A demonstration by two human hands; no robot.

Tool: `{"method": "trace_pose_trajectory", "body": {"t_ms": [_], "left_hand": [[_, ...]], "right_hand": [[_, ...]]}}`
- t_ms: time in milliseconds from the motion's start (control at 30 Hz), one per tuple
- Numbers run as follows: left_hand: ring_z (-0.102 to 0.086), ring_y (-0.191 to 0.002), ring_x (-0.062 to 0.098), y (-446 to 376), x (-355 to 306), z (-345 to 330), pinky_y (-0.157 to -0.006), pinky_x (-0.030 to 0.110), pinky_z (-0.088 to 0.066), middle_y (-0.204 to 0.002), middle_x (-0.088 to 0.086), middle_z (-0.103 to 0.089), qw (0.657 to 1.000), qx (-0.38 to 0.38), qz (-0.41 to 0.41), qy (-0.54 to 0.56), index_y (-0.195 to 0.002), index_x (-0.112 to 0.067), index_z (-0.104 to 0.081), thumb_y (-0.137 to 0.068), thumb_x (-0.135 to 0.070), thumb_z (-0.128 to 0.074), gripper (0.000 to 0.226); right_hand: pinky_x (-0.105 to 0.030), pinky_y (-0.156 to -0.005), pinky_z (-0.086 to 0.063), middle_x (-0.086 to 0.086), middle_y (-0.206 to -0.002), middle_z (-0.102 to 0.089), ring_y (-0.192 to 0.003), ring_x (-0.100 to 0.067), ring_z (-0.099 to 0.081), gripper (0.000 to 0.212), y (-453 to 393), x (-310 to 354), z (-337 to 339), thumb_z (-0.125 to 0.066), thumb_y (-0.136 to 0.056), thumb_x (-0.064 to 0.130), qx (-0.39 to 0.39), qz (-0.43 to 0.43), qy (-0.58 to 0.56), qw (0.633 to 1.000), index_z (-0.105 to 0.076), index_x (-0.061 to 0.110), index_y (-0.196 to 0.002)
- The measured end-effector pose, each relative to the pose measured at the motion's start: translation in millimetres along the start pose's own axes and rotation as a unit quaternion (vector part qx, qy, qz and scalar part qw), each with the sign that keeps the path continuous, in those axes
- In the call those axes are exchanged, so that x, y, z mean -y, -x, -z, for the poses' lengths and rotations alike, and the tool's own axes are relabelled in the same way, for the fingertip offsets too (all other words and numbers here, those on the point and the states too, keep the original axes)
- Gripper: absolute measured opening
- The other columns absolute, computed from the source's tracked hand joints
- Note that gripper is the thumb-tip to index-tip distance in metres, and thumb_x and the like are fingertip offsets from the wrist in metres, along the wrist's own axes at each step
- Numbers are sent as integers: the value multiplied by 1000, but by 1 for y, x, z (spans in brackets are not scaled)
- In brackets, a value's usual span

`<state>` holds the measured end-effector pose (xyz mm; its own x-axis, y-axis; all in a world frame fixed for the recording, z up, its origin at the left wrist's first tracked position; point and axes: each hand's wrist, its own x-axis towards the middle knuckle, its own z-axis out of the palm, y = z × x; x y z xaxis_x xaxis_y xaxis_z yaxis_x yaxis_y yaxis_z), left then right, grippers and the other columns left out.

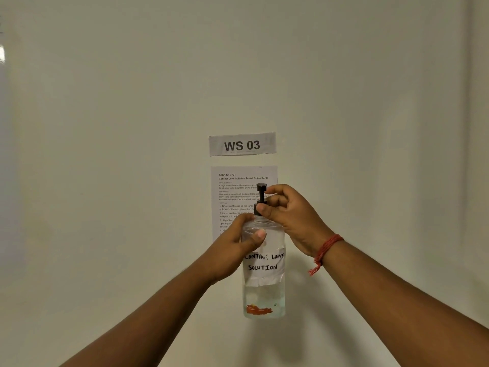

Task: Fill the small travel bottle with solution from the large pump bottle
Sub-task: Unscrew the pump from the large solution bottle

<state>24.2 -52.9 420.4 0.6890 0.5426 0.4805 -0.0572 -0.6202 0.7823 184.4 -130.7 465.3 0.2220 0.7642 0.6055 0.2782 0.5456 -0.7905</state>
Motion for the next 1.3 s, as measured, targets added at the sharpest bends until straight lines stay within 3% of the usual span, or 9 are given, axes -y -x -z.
{"method": "trace_pose_trajectory", "body": {"t_ms": [67,167,300,500,667,800,1033,1133,1300], "left_hand": [[-67,-117,12,1,-2,1,-105,47,-53,-130,-6,-66,1000,-2,-1,-3,-140,-31,-45,-83,-66,-61,68],[-67,-117,12,4,-4,2,-105,47,-53,-130,-5,-67,1000,-6,0,-7,-141,-30,-44,-83,-65,-61,70],[-67,-117,11,6,-8,4,-106,47,-52,-130,-7,-67,1000,-12,0,-7,-141,-31,-45,-80,-69,-61,74],[-67,-117,9,10,-12,6,-106,46,-52,-129,-7,-67,1000,-15,-1,-15,-139,-31,-46,-86,-62,-60,63],[-67,-117,11,13,-14,7,-105,47,-53,-128,-6,-68,1000,-15,-6,-14,-137,-31,-47,-79,-70,-61,72],[-66,-118,12,14,-16,7,-105,48,-53,-129,-6,-67,1000,-14,-5,-14,-136,-32,-47,-79,-71,-61,71],[-66,-118,12,18,-20,6,-105,47,-52,-129,-6,-67,1000,-14,-3,-17,-138,-30,-47,-83,-67,-61,67],[-67,-116,11,18,-21,6,-105,47,-53,-128,-5,-68,1000,-13,-6,-17,-136,-30,-47,-86,-60,-60,60],[-68,-115,11,19,-21,6,-104,47,-53,-127,-5,-68,1000,-14,-8,-12,-137,-30,-46,-80,-68,-61,70]], "right_hand": [[-47,-90,-56,-13,-102,-68,-99,-29,-69,53,0,0,-1,-82,-69,29,-11,7,1,1000,-56,16,-114],[-47,-87,-57,-12,-94,-69,-92,-29,-71,43,0,-1,-2,-81,-76,16,-14,8,-4,1000,-55,13,-111],[-48,-88,-56,-15,-100,-72,-95,-30,-71,38,2,2,-4,-76,-81,9,-17,3,-24,1000,-54,10,-112],[-34,-73,-56,-6,-100,-74,-93,-24,-72,38,7,11,-7,-69,-87,8,-9,-6,-52,999,-50,12,-119],[-40,-82,-59,-17,-104,-69,-97,-29,-71,43,8,11,-9,-75,-82,11,-20,11,-39,999,-52,13,-118],[-46,-84,-58,-14,-101,-72,-96,-30,-71,38,9,10,-9,-73,-84,10,-19,10,-31,999,-52,12,-115],[-38,-78,-57,-7,-99,-74,-95,-26,-72,32,11,14,-9,-68,-88,7,-19,3,-47,999,-53,11,-116],[-41,-82,-59,-12,-104,-70,-98,-27,-70,39,12,14,-10,-73,-84,10,-19,5,-47,999,-53,13,-117],[-46,-85,-58,-19,-100,-67,-95,-31,-70,38,13,14,-10,-75,-82,10,-28,13,-33,999,-53,11,-114]]}}
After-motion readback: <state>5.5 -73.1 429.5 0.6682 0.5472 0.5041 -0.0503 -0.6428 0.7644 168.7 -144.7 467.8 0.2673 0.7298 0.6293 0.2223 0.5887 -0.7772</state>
